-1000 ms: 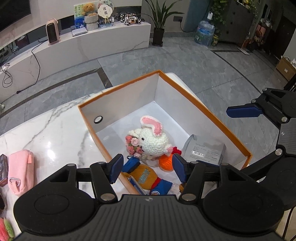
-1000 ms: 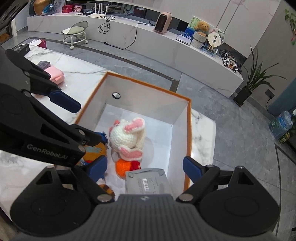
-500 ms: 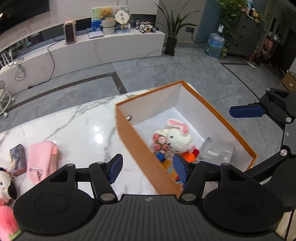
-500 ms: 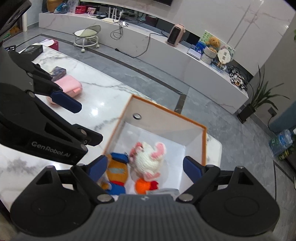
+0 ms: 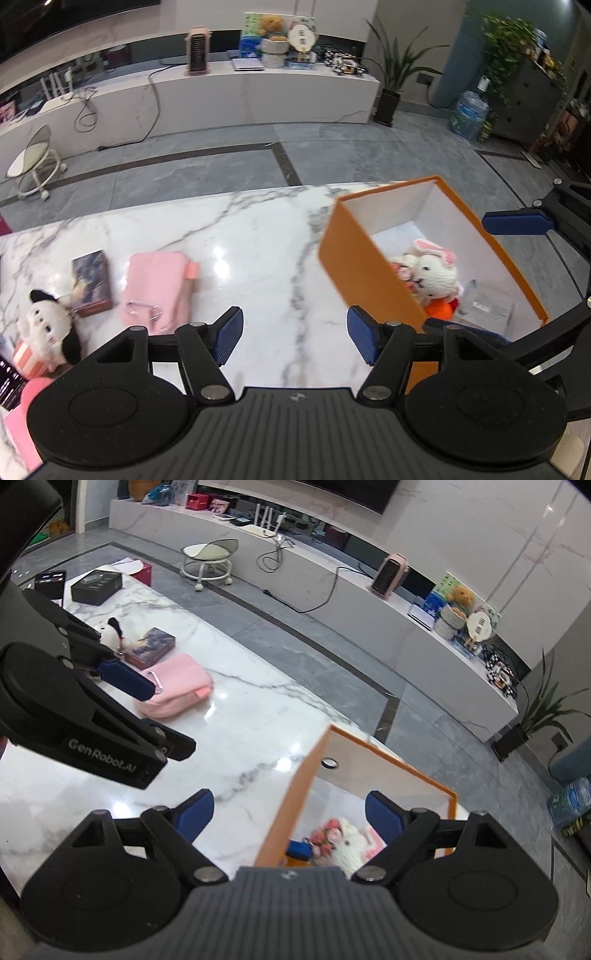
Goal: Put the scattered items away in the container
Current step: 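Move both tools back from the box toward the book and pink pouch, then grasp the painted-cover book with the left tool while the right tool grasps the pink pouch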
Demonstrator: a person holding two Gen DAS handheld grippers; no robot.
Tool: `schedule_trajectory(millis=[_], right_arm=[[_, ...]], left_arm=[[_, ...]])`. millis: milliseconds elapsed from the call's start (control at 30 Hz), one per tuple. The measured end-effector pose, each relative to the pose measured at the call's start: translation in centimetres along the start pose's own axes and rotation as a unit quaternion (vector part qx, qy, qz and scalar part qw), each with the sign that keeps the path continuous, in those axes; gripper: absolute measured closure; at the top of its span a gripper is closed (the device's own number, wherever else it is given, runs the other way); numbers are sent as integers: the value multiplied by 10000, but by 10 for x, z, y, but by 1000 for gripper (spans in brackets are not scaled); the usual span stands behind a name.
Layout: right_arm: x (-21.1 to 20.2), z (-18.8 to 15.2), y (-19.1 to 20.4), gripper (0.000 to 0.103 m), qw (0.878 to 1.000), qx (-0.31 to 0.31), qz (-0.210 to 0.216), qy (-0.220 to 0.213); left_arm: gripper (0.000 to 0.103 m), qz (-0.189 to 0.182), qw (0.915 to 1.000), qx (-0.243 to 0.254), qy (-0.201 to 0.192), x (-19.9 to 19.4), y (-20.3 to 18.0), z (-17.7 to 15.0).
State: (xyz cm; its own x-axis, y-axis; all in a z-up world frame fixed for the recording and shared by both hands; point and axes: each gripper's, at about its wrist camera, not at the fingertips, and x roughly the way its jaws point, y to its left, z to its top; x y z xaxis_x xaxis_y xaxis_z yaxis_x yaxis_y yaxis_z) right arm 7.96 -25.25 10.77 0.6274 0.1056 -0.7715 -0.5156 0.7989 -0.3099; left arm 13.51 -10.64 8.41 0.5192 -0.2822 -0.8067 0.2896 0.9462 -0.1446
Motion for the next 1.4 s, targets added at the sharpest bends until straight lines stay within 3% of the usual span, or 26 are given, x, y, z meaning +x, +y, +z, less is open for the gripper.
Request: schedule_trajectory(millis=[667, 1400], right_arm=[[29, 58, 75, 12, 9992, -363, 183, -48], [112, 83, 106, 12, 9986, 114, 517, 21]], left_arm=[[29, 47, 9962, -865, 112, -3, 115, -50], [29, 228, 9857, -1664, -96, 43, 202, -33]])
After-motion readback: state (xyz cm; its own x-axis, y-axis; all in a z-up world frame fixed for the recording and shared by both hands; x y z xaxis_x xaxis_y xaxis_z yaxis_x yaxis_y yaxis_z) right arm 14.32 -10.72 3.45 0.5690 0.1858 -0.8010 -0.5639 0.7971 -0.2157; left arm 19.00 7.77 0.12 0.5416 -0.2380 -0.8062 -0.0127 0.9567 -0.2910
